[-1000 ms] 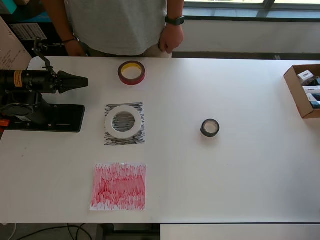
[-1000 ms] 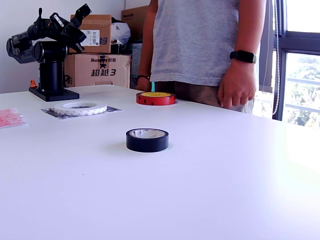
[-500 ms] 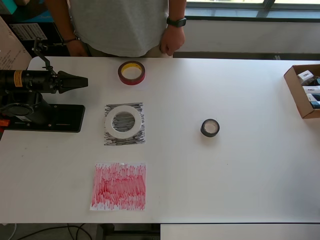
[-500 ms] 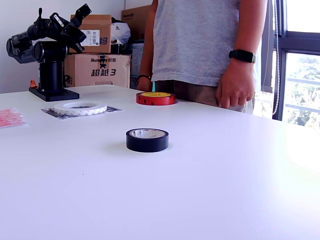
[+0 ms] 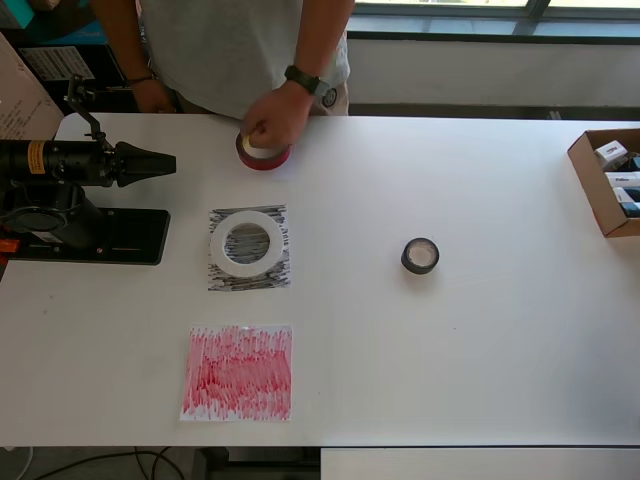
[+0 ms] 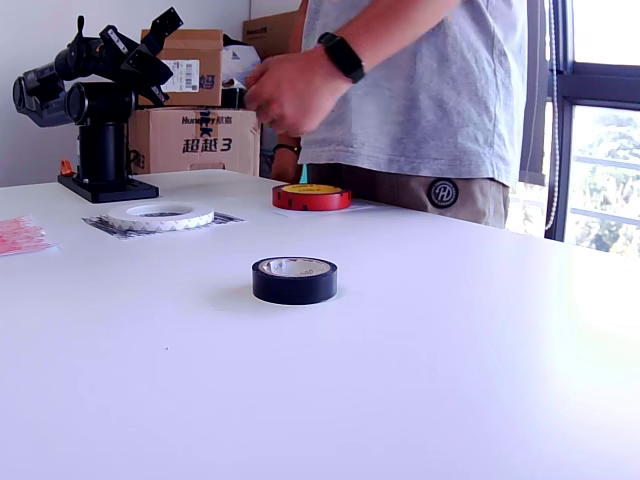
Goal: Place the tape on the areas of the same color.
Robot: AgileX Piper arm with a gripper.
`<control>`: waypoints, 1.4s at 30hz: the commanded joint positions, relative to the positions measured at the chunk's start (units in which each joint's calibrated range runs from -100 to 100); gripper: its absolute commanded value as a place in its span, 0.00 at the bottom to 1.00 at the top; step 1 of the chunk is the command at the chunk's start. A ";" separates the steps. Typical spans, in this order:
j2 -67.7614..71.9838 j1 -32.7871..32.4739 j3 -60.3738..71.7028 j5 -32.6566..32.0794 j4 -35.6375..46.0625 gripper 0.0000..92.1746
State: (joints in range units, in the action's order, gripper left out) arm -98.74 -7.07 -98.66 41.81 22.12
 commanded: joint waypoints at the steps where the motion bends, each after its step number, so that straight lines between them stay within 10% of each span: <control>1: -0.33 0.43 -0.25 0.34 -0.61 0.00; 22: 0.61 0.11 0.48 0.59 0.16 0.00; 29: 22.78 0.03 16.65 0.18 1.00 0.00; 42: 67.96 0.11 75.62 -6.53 59.81 0.00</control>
State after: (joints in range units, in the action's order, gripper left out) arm -66.43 -7.07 -70.96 41.12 37.39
